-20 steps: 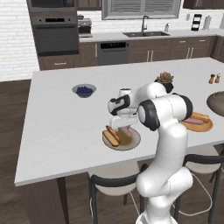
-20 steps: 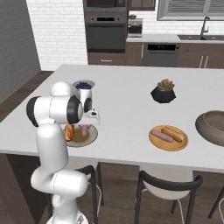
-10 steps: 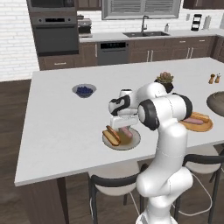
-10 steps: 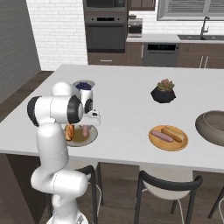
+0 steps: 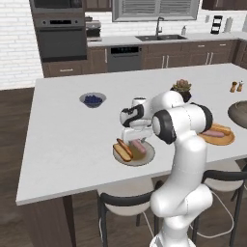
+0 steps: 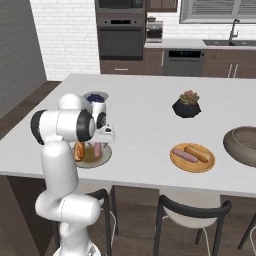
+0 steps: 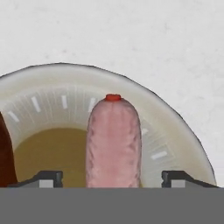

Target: Place one bun and one sausage from the bowl on each plate.

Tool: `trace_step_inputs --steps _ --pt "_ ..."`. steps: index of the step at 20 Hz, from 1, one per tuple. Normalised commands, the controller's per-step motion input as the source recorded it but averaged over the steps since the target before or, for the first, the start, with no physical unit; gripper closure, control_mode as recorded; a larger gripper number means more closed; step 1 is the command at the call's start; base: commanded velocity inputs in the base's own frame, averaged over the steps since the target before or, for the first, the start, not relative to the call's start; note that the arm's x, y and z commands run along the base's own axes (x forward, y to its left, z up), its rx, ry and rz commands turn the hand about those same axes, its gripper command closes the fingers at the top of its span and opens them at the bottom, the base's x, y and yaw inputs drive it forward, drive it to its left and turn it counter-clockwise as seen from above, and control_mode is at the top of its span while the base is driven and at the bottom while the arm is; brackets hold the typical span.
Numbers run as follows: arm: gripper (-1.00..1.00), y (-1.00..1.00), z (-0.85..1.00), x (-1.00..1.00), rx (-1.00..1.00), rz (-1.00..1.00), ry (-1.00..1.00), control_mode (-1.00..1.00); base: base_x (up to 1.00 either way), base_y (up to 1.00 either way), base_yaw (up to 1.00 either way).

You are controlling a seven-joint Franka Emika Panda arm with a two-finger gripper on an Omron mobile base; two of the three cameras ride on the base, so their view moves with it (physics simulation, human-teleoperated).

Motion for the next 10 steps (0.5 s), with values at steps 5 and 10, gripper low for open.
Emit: trace_step_inputs --steps 5,10 --pt "-1.0 0.0 0.54 -0.05 0.0 0.0 0.0 -1.0 0.0 0.0 0.0" --pt "-1.0 0.0 0.97 -0.27 -0.03 0.0 -0.02 -1.0 0.0 0.0 0.0"
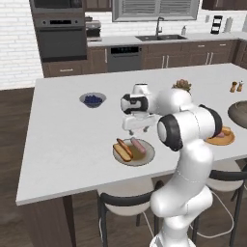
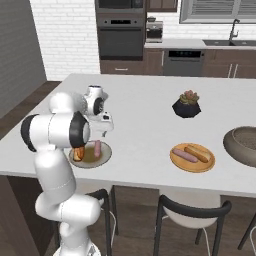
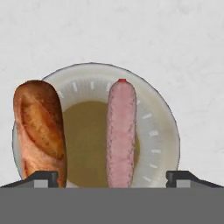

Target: Place one bun and one sausage from the bowl on each plate.

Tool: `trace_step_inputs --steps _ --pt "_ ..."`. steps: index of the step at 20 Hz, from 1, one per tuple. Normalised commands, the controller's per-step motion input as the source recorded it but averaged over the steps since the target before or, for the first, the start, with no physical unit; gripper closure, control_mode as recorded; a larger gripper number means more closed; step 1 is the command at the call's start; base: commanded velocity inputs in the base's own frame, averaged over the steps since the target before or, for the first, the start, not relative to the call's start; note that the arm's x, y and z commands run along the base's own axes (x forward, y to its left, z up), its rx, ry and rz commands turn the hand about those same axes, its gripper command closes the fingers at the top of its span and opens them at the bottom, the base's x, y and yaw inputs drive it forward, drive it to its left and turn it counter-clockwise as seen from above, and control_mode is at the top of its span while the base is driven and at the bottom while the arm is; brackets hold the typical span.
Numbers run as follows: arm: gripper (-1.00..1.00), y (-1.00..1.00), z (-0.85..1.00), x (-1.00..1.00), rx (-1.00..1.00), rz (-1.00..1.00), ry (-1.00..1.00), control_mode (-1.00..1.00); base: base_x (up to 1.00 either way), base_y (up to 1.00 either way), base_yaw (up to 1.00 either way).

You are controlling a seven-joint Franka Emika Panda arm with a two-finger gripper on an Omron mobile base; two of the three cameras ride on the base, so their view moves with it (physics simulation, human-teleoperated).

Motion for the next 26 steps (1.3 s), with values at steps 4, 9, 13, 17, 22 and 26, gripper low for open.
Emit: trace_step_inputs --steps 4,9,13,17,22,26 --pt "-1.0 0.01 1.0 -0.82 -0.02 0.0 -0.25 -1.0 0.0 0.0 0.0" --pt "-1.0 0.0 0.96 -1.0 0.0 0.0 -0.43 -1.0 0.0 0.0 0.0" --pt "-1.0 0.0 0.64 -1.0 0.0 0.0 -0.6 -1.0 0.0 0.0 0.0" --pt "-1.0 0.0 0.66 -1.0 0.0 0.0 -0.58 -1.0 0.0 0.0 0.0" --pt "-1.0 0.08 0.56 -0.54 -0.02 0.0 -0.21 -1.0 0.0 0.0 0.0" --pt "-1.0 0.22 0.36 -0.14 -0.06 0.0 -0.03 -1.0 0.0 0.0 0.0"
